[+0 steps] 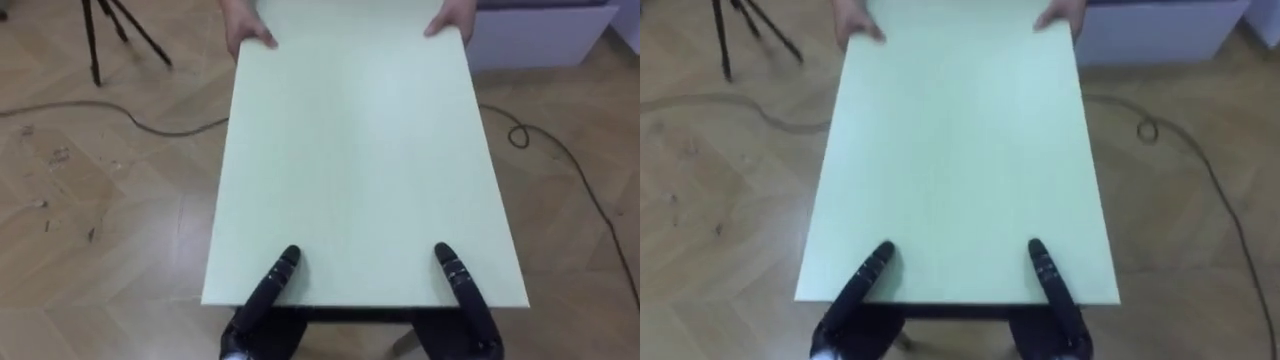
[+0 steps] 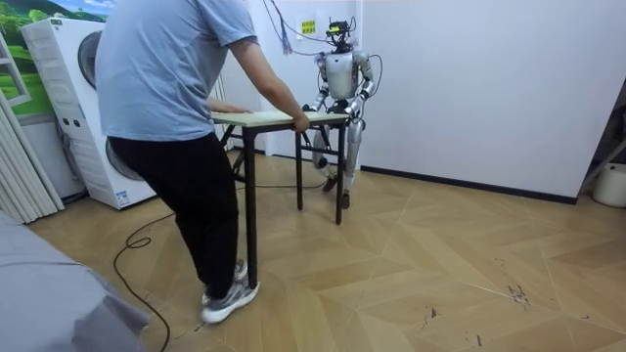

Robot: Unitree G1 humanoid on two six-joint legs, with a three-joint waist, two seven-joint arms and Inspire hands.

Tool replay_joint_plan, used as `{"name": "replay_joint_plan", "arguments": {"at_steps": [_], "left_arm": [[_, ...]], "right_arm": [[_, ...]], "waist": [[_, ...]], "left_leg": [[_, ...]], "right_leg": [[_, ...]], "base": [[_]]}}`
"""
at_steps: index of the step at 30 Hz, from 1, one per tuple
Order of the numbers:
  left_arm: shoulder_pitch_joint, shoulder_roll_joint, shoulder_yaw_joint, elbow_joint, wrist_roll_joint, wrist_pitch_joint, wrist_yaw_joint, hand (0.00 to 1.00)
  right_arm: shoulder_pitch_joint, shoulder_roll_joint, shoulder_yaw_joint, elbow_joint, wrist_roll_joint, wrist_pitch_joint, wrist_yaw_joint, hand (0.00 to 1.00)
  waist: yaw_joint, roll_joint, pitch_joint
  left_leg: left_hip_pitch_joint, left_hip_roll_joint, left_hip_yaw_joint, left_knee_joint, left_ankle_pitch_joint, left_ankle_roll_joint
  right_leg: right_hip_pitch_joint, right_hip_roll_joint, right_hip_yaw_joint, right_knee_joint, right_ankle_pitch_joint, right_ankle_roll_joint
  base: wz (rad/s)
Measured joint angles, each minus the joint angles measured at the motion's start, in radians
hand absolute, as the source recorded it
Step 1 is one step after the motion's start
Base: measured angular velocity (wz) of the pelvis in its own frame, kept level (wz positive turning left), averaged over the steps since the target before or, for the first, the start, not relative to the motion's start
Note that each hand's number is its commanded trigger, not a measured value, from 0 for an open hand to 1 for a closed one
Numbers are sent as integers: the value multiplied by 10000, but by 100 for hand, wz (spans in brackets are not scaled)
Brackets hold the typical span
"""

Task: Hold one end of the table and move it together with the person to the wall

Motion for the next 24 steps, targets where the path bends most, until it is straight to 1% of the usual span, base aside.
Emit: {"name": "replay_joint_plan", "arguments": {"at_steps": [1,2,3,4,5,6,7,8,9,10,11,12,13,14,15,16,17,18,19,20,21,22,23,24], "left_arm": [[9,2,38,-60,9,-2,0,100],[21,23,124,-214,-5,-30,0,100],[20,51,223,-372,-11,-86,0,100],[19,42,287,-455,-7,-100,0,100],[3,83,386,-600,-8,-142,1,100],[-13,85,427,-692,-6,-211,3,100],[-11,115,434,-746,8,-278,3,100],[-13,129,435,-758,8,-298,3,100],[-13,201,434,-832,6,-333,4,100],[-19,234,438,-858,13,-343,7,100],[-49,266,497,-884,11,-349,7,100],[-78,295,552,-883,0,-345,7,100],[-78,303,578,-883,-2,-345,9,100],[-81,320,596,-882,0,-346,39,100],[-84,367,574,-880,-4,-342,57,100],[-81,379,569,-868,-3,-339,60,100],[-74,415,563,-857,-3,-317,63,100],[-63,472,519,-857,-19,-310,63,100],[-64,462,494,-854,-21,-283,64,100],[-74,461,462,-855,-5,-287,64,100],[-75,402,467,-854,-5,-311,64,100],[-54,376,525,-853,-36,-332,63,100],[47,364,485,-836,-171,-331,63,100],[116,360,380,-736,-305,-342,63,100]], "right_arm": [[-54,-15,57,-11,8,-38,2,100],[-197,-70,213,-60,-6,-132,3,100],[-418,-83,297,-68,-54,-161,3,100],[-532,-77,318,-71,-50,-153,0,100],[-792,-112,387,-71,-50,-128,-12,100],[-952,-51,501,-71,-33,-124,-17,100],[-1010,-24,527,-69,-52,-128,-17,100],[-1020,-24,551,-68,-57,-152,-17,100],[-1039,3,579,-62,-71,-207,-17,100],[-1052,17,575,-61,-52,-214,-16,100],[-1158,29,571,-13,-56,-211,-15,100],[-1258,71,570,62,-63,-203,-16,100],[-1301,102,581,120,-62,-198,-16,100],[-1359,137,589,222,-67,-185,-16,100],[-1353,148,597,264,-48,-188,-16,100],[-1337,155,606,277,-4,-189,-16,100],[-1300,154,619,307,65,-191,-16,100],[-1290,151,649,336,95,-191,-16,100],[-1286,145,643,336,122,-198,-16,100],[-1287,138,643,336,135,-207,-16,100],[-1343,99,626,325,74,-213,-13,100],[-1365,86,622,329,40,-212,-13,100],[-1343,21,651,338,23,-209,-17,100],[-1278,-119,693,338,26,-209,-26,100]], "waist": [[95,-35,1],[123,-160,13],[129,-281,42],[136,-355,44],[150,-420,40],[172,-443,45],[265,-521,61],[310,-560,58],[422,-663,57],[475,-690,46],[604,-705,53],[701,-709,51],[707,-705,51],[725,-696,49],[765,-668,46],[827,-643,43],[968,-614,46],[1058,-504,42],[1173,-335,61],[1262,-285,63],[1348,-173,82],[1349,-110,121],[1434,-4,143],[1483,189,139]], "left_leg": [[-166,2,44,65,51,-3],[-502,2,188,110,231,8],[-942,10,200,270,424,4],[-1186,23,195,391,519,-11],[-1724,153,139,664,726,-56],[-2131,343,54,801,936,-129],[-2363,496,-36,772,1214,-203],[-2463,594,-46,746,1316,-252],[-2647,800,-68,679,1558,-321],[-2769,923,-84,664,1681,-352],[-2958,1182,-117,602,1915,-418],[-3100,1378,-145,527,2127,-482],[-3141,1477,-164,484,2231,-507],[-3174,1635,-198,320,2498,-538],[-3162,1727,-303,49,2815,-557],[-3147,1798,-307,-60,2957,-560],[-3076,1958,-319,-343,3266,-626],[-3015,2074,-445,-739,3668,-698],[-2841,2122,-608,-1489,4288,-965],[-2701,2108,-727,-1978,4657,-1323],[-2688,2113,-1398,-2142,4926,-1832],[-2793,2112,-1615,-1563,4518,-1783],[-2906,2122,-1800,55,3336,-1573],[-2870,2130,-2018,1756,2057,-1594]], "right_leg": [[326,-23,-16,-258,3,6],[932,-66,-37,-1052,26,36],[1491,-55,-103,-2142,29,51],[1680,-36,-79,-2769,-340,208],[1834,219,20,-3757,-1004,362],[1813,476,78,-4383,-1328,330],[1808,709,242,-4889,-1517,270],[1808,814,250,-5119,-1571,264],[1779,1022,201,-5526,-1650,157],[1710,1144,173,-5648,-1670,121],[1552,1377,7,-5833,-1669,110],[1411,1593,-212,-5987,-1645,-8],[1386,1696,-352,-6071,-1626,-77],[1294,1863,-568,-6098,-1607,-291],[1232,2027,-734,-6081,-1545,-432],[1187,2116,-769,-6070,-1505,-504],[1085,2286,-873,-6074,-1409,-647],[978,2525,-945,-6080,-1285,-797],[831,2765,-1046,-6139,-1039,-984],[747,2850,-1123,-6254,-913,-1083],[557,2861,-1340,-6462,-621,-1252],[501,2837,-1454,-6471,-524,-1314],[447,2729,-1663,-6437,-400,-1384],[430,2677,-1837,-6404,-301,-1436]], "base": [[-40],[-25],[-21],[-13],[-13],[-16],[-15],[-18],[-15],[-22],[-29],[-28],[-21],[-3],[0],[-11],[-20],[-19],[-13],[-28],[-32],[-33],[-23],[-13]]}}
